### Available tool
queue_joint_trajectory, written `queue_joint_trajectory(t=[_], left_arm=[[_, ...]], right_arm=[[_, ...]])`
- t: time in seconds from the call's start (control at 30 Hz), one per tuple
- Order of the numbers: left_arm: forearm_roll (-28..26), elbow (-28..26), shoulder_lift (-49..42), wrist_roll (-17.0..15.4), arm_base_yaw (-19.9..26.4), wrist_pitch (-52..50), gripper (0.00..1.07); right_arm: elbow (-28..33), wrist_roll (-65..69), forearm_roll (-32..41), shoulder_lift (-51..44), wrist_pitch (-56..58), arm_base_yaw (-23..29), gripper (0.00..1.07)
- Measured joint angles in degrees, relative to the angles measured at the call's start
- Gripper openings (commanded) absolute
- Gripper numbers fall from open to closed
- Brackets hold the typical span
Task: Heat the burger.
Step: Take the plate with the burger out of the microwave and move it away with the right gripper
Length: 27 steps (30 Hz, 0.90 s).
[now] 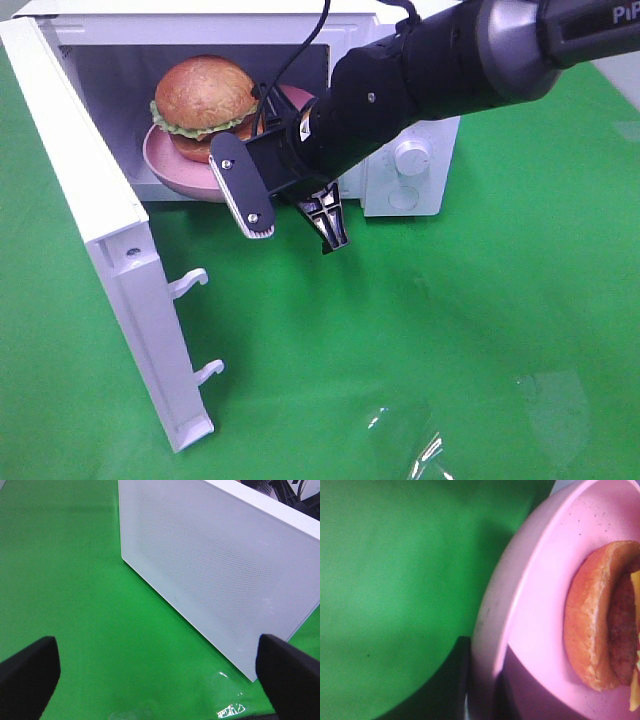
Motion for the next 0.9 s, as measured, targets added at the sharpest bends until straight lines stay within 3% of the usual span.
queue_joint_trajectory(t=[0.9], left_arm=[[0.00, 0.00, 0.00, 0.00, 0.00, 0.00, 0.99]], right_arm=[[12.15, -2.75, 4.87, -11.57, -0.06, 0.17, 0.00]])
